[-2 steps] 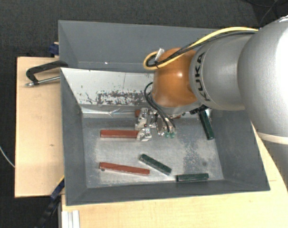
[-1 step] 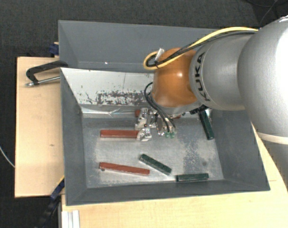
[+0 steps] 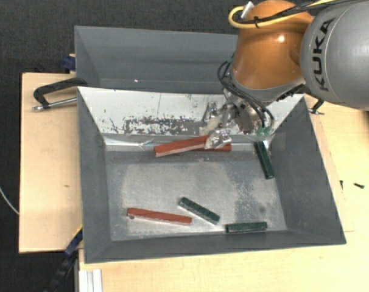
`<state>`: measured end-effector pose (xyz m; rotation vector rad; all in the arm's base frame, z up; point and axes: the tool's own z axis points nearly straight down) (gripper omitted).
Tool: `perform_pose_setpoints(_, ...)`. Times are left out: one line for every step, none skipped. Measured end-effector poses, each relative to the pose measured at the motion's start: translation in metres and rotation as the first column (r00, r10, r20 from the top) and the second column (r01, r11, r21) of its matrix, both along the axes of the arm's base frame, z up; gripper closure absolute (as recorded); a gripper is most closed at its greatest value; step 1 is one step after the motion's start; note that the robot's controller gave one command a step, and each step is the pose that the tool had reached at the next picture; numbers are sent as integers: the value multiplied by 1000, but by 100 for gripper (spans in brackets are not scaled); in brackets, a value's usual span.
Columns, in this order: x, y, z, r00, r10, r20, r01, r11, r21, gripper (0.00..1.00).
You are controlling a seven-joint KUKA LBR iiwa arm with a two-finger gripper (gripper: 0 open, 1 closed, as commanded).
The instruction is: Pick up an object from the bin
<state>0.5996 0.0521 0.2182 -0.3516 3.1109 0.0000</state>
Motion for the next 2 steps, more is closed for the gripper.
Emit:
perform_pose_setpoints(-1, 0, -1, 1000, 0, -3, 0, 1000, 0, 100)
perform_pose_setpoints(-1, 5, -7, 1000, -5, -1, 5, 1000, -1, 100)
